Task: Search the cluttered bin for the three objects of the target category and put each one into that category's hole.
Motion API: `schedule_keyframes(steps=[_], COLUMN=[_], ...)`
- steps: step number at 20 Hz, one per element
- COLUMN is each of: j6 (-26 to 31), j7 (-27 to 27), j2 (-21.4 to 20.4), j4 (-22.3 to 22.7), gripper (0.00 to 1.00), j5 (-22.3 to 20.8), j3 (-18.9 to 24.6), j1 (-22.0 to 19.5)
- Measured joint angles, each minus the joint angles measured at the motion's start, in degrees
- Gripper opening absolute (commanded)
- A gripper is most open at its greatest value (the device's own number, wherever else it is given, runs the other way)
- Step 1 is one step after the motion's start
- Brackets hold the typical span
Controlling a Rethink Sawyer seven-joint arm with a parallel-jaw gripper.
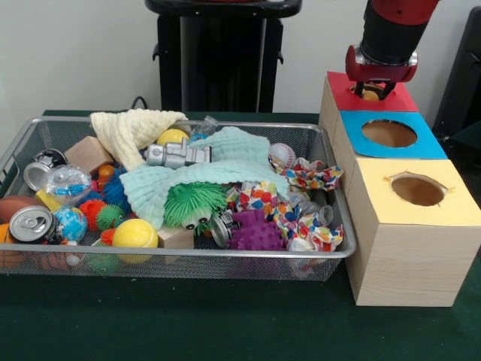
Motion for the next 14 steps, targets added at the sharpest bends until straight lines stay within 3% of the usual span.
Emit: schedule_keyframes(steps=[7,8,14], j6=[0.20,0.20,0.24], j7=[0.00,0.00,0.00], j2=[-0.63,-0.78,-1.15], j4=[0.10,0.10,0.18], gripper=[1.00,0.00,0.00], j5=[0.00,0.00,0.00], j3=[0.16,0.16,0.21], j1=[-0.28,-0.34,-0.77])
